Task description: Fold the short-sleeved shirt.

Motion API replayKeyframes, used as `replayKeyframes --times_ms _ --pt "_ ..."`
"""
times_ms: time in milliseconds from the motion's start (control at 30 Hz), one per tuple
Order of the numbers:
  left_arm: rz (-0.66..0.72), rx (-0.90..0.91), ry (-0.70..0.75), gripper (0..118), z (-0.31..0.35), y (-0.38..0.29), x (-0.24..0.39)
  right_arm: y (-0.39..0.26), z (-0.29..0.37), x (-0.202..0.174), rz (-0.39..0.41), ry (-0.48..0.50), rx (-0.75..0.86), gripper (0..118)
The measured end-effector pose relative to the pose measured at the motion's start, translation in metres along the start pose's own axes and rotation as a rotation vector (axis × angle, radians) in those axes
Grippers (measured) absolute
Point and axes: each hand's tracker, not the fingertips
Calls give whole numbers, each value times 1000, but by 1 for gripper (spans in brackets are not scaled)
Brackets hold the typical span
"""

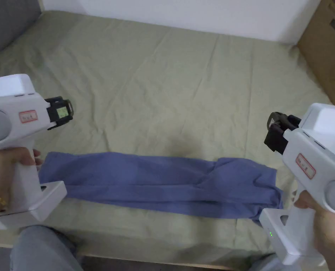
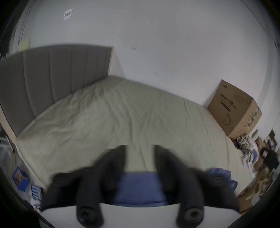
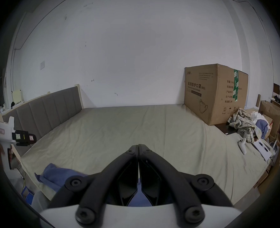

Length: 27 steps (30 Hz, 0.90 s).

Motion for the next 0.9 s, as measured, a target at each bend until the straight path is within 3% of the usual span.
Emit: replayKeyframes --times_ms 67,367,500,633,733,767,833,867,900 --pt "30 -85 -4 118 -12 6 -24 -2 -2 2 3 -1 -10 0" --pt "325 -373 -88 118 -59 -39 -139 -8 -14 -2 10 -21 -78 0" --pt "454 -409 -140 118 -73 -71 -155 -11 -19 -7 30 -25 -101 0" --pt "487 -468 -208 118 -77 -92 -129 -14 -26 -9 25 -15 -132 0" --pt "401 -444 -199 102 -89 -94 -129 -17 -28 -12 23 -10 -148 0" --pt "374 -432 -180 80 -89 -94 -125 -17 -29 -13 26 -10 -152 0" --pt "347 -449 -85 24 -98 -95 -124 -19 -29 -14 28 -4 -159 0" --pt "339 -457 -61 14 -101 -96 -124 -20 -29 -15 30 -1 -163 0" --pt "365 -453 -90 13 -101 -95 -120 -21 -29 -16 33 1 -167 0"
